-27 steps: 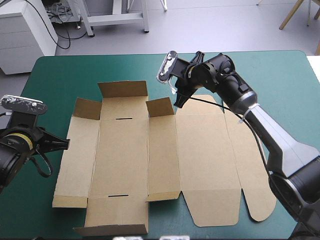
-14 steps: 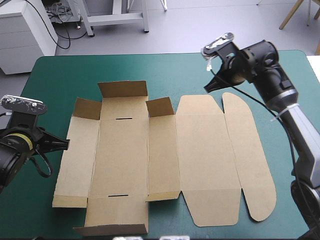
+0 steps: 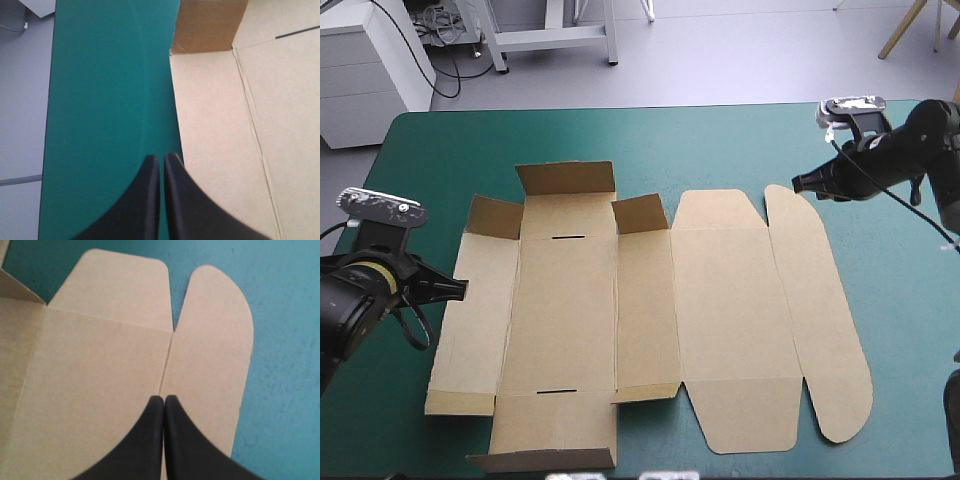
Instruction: Fold the box
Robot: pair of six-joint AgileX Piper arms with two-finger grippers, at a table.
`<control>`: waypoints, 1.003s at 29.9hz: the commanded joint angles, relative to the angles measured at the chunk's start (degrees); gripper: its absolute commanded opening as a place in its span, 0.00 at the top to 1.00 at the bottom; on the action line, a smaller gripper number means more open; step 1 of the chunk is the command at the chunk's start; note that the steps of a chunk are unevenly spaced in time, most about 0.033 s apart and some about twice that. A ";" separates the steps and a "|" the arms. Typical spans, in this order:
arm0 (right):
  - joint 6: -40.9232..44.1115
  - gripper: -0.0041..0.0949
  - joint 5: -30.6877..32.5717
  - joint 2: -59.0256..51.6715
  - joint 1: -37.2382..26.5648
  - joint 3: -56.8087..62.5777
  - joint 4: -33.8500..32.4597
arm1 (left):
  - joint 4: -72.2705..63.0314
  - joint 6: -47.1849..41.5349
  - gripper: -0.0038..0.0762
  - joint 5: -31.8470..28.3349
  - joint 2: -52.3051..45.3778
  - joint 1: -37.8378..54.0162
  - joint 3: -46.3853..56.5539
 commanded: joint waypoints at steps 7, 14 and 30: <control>-3.07 0.98 -3.07 -10.68 -2.79 10.80 1.38 | -14.30 12.93 0.93 -2.69 10.08 6.39 -5.25; -3.07 0.98 -4.40 -17.60 -2.79 14.61 0.54 | -41.55 32.47 0.93 -2.92 17.01 26.97 -8.95; -1.60 0.98 -4.61 -22.42 -2.79 15.62 -6.04 | -74.20 49.85 0.93 4.77 21.92 64.85 -9.70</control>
